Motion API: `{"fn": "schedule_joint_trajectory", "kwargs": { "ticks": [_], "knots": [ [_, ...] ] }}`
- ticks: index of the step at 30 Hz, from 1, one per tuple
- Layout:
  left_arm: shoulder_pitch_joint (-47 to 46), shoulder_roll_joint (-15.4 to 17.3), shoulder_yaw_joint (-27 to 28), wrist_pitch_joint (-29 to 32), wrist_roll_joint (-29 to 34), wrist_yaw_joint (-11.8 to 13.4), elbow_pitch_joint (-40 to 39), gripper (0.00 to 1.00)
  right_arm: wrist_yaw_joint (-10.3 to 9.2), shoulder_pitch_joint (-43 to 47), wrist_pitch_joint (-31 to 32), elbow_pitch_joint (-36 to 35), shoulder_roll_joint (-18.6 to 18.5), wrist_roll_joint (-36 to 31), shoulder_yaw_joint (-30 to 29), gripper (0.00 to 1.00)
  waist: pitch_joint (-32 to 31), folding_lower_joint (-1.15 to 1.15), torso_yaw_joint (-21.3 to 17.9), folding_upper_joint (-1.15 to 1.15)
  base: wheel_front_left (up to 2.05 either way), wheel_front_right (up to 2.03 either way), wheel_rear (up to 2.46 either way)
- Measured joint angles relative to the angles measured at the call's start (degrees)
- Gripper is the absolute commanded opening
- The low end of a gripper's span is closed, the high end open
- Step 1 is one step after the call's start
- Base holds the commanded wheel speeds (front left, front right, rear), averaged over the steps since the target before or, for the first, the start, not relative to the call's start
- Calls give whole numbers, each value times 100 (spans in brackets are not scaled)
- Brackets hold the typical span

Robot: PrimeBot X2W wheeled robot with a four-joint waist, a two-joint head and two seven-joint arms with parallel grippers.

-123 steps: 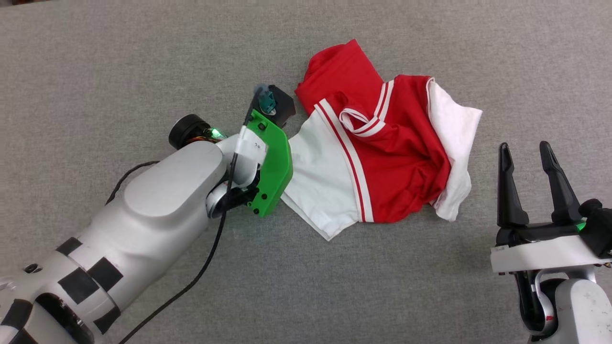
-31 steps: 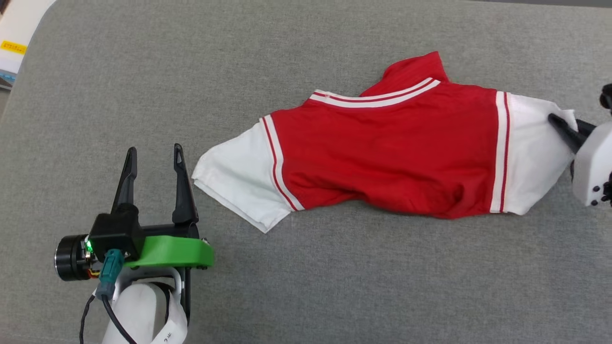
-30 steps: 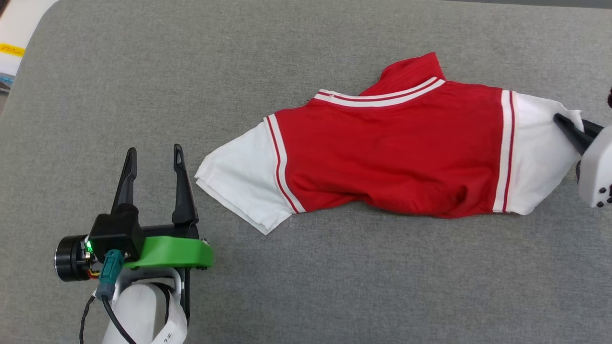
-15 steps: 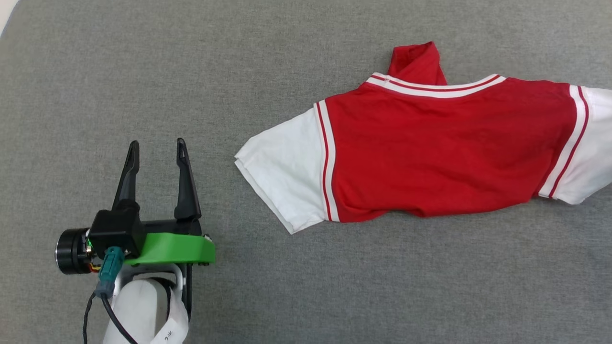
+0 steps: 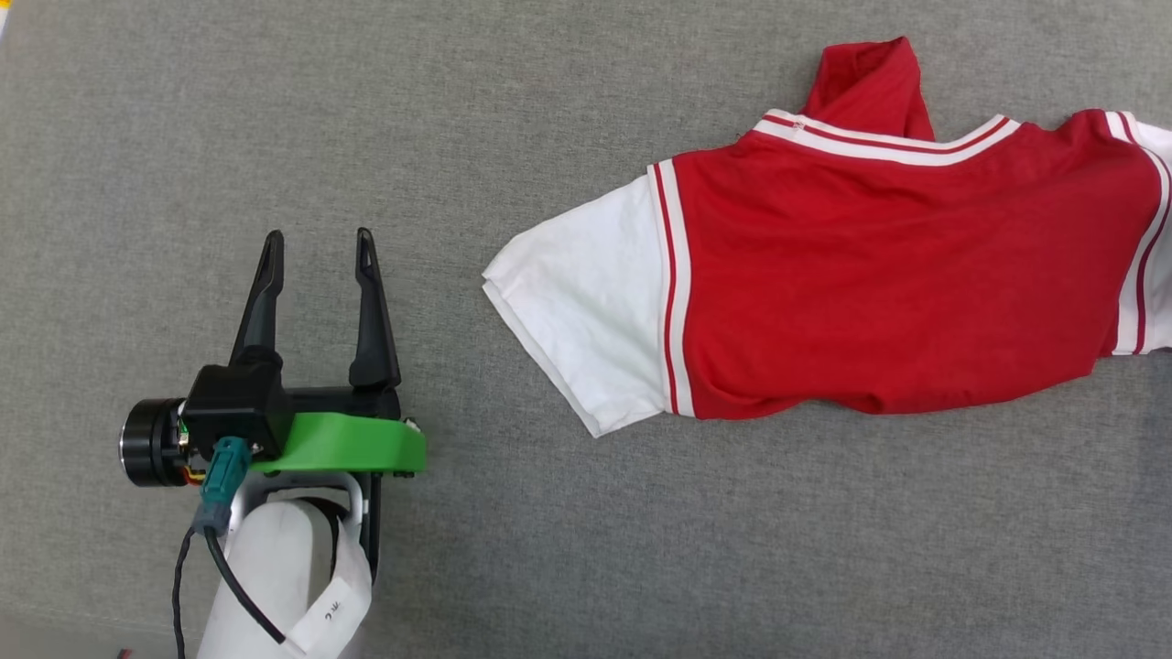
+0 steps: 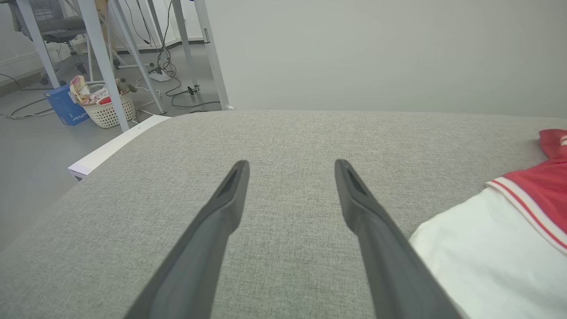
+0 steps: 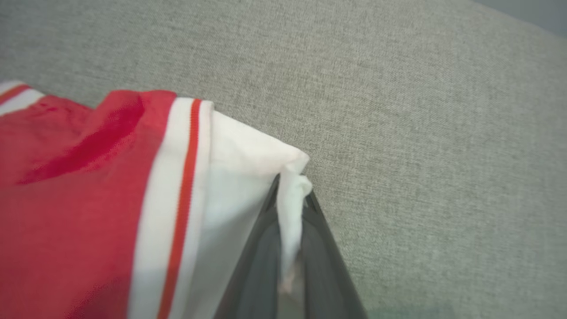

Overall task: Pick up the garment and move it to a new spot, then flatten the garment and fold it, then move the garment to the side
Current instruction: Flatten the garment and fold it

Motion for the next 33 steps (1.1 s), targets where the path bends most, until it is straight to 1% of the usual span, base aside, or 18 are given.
{"fn": "schedule_joint_trajectory", "kwargs": {
  "ticks": [1,3,6,9,12,13,15,17,19,21,23,26,28,30,31,33],
  "knots": [
    [0,-2,18,0,1,-1,32,100,0,-38,-147,158,48,27,5,0,-25,0,11,0,0,0,0],
    [3,-5,78,0,2,-20,67,100,0,-42,-474,367,111,26,-3,100,-79,0,13,0,0,0,0],
    [14,3,192,0,51,-71,80,100,0,-34,-1107,600,242,25,-81,100,-198,0,-20,0,0,0,0],
    [35,37,320,0,51,-158,70,100,7,103,-1884,698,349,-63,-210,100,-371,0,-91,0,0,0,0],
    [28,163,445,0,51,-302,94,100,7,268,-2746,683,432,-328,-517,100,-578,0,-202,0,0,0,0],
    [21,208,465,0,49,-349,122,100,7,322,-2945,655,467,-400,-614,100,-633,0,-231,0,0,0,0],
    [-30,319,488,0,32,-490,246,100,7,500,-3403,511,584,-634,-893,100,-774,0,-303,0,0,0,0],
    [-153,442,476,0,-42,-628,446,100,7,716,-3678,292,750,-776,-1099,100,-899,0,-364,0,0,0,0],
    [-321,611,428,27,-107,-728,628,100,7,964,-3849,21,945,-955,-1262,100,-1012,0,-425,0,0,0,0],
    [-556,814,328,231,-229,-811,778,100,7,1277,-3947,-361,1187,-1072,-1446,100,-1121,0,-495,0,0,0,0],
    [-862,1042,182,570,-385,-860,956,100,7,1568,-3997,-761,1414,-1237,-1588,100,-1189,-1,-567,0,0,0,0],
    [-1307,1344,-134,1271,-739,-888,1169,100,7,2028,-4032,-1324,1756,-1472,-1767,100,-1273,-1,-658,0,0,0,0],
    [-1530,1504,-483,1820,-1106,-895,1171,100,7,2361,-3976,-1684,2013,-1659,-1861,100,-1316,-1,-706,0,0,0,0],
    [-1736,1682,-821,2434,-1545,-900,1207,100,7,2607,-3934,-1924,2192,-1773,-1902,100,-1331,-1,-743,0,0,0,0],
    [-2046,1993,-1282,3390,-2260,-900,1263,100,7,2855,-3810,-2138,2364,-1856,-1970,100,-1313,-1,-775,0,0,0,0],
    [-2243,2185,-1646,4112,-2722,-900,1308,100,7,2946,-3762,-2194,2412,-1958,-1978,100,-1286,-1,-784,0,0,0,0]
  ]
}}
